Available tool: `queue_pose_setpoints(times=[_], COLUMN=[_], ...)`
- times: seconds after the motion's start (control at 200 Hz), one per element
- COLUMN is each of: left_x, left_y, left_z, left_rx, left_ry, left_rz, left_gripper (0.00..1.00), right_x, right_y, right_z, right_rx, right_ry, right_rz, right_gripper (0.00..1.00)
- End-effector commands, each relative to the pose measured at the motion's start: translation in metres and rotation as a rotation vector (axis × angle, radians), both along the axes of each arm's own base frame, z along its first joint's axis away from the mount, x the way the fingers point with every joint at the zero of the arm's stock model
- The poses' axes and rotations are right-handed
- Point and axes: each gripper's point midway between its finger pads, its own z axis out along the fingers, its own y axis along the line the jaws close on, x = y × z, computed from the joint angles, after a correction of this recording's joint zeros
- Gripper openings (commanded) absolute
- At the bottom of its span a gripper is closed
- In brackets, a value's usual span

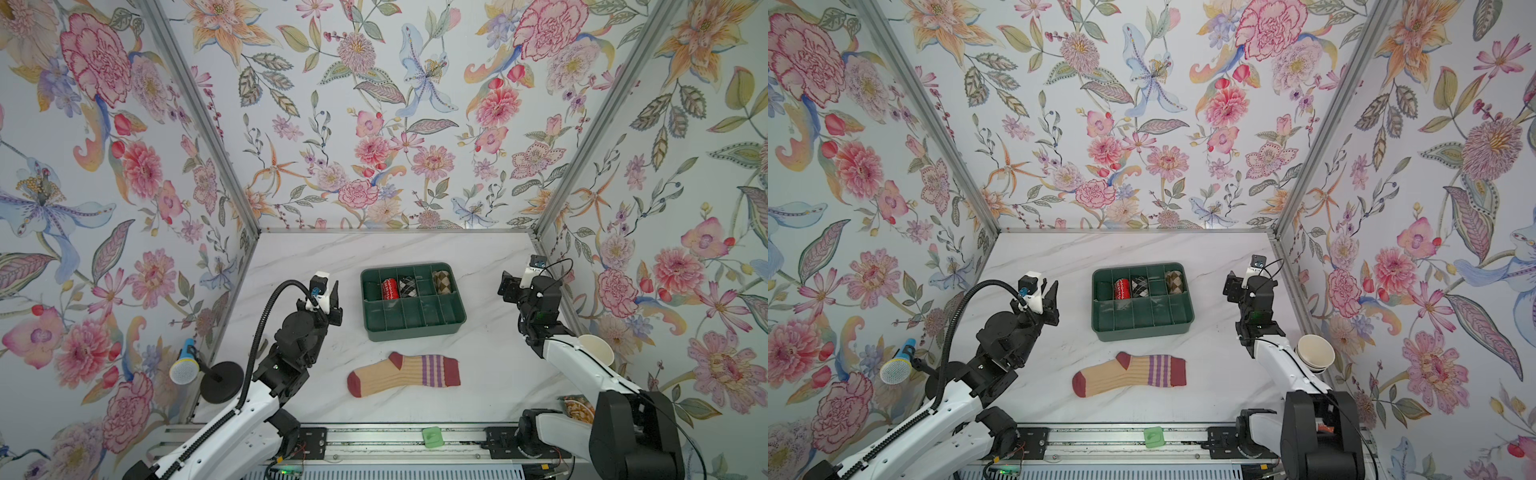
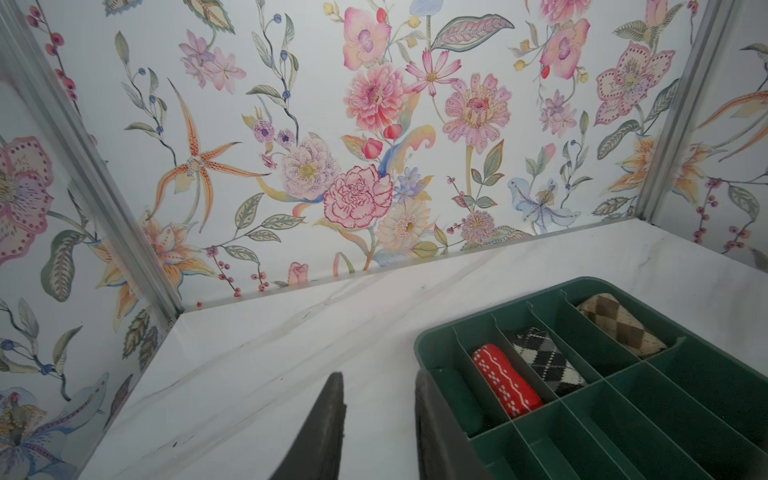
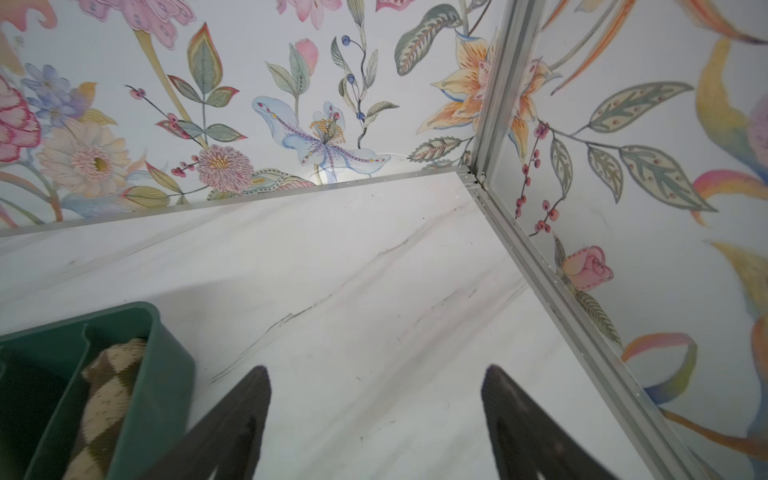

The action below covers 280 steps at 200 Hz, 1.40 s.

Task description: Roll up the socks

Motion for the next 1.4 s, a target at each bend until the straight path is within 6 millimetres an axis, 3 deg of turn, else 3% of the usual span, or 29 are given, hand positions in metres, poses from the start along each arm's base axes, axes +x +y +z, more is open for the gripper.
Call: queue_pose_setpoints(times=[0.0,0.195,0.405,0.621,0.816,1.026,1.396], left_x=[-0.005,-0.01,-0.015,-0.03,-0.039,-0.04,-0.038], left_y=[-0.008,-0.047,-0.083,-0.091,-0.087,-0.093,-0.097], left_z=[0.001,-0.017,-0.067,-0.117,-0.141,-0.152,-0.151], left_rx=[0.026,0.06,0.158,0.152,0.145,0.172,0.178], left_ry=[0.056,0.117,0.264,0.385,0.444,0.475,0.473], left_rz=[-0.012,-0.112,-0.194,-0.239,-0.247,-0.269,-0.28], left_gripper=[0.26,0.19,0.11,0.1,0.09,0.09,0.09], right_x=[-0.05,-0.108,-0.154,-0.191,-0.223,-0.231,-0.231], right_y=[0.024,0.056,0.099,0.125,0.139,0.155,0.158], right_z=[-0.04,-0.059,-0.097,-0.132,-0.163,-0.179,-0.19], right_rx=[0.1,0.259,0.355,0.364,0.355,0.394,0.364], right_ry=[0.305,0.486,0.668,0.798,0.889,0.898,0.924], right_rz=[0.062,0.105,0.178,0.209,0.219,0.236,0.22], right_gripper=[0.77,0.66,0.52,0.46,0.4,0.36,0.31])
